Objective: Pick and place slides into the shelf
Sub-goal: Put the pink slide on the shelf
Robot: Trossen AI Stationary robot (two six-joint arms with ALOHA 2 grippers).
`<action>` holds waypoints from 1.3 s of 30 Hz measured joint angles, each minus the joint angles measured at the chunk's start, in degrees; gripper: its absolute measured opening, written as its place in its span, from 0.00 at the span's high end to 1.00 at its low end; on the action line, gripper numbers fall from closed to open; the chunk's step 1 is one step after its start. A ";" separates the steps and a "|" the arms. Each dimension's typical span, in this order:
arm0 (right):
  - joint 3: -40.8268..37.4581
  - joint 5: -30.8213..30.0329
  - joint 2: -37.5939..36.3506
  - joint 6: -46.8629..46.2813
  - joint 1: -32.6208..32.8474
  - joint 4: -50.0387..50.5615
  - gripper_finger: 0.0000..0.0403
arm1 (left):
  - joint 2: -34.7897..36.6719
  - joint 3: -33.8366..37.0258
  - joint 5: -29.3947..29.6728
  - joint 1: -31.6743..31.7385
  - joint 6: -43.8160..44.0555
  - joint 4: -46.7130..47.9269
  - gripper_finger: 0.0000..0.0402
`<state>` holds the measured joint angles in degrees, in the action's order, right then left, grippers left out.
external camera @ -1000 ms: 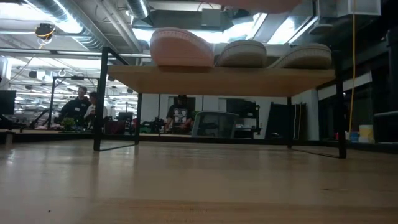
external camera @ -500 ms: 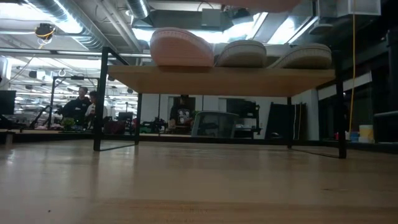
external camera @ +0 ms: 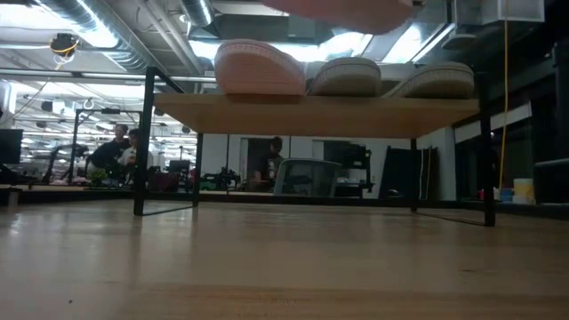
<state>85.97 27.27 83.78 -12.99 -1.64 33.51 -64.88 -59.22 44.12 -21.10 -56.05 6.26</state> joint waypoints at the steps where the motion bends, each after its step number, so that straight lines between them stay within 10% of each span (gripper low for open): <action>1: 0.00 0.71 0.09 0.12 -0.52 0.03 0.96 | 0.00 0.00 -0.12 0.00 -0.06 -0.15 0.66; 39: 0.50 9.85 2.87 2.63 -3.29 -9.36 0.96 | -2.32 0.00 -12.28 7.10 -4.41 -3.76 0.66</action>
<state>86.48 37.12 86.65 -10.36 -4.93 24.14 -67.20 -59.22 31.84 -14.00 -60.47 2.50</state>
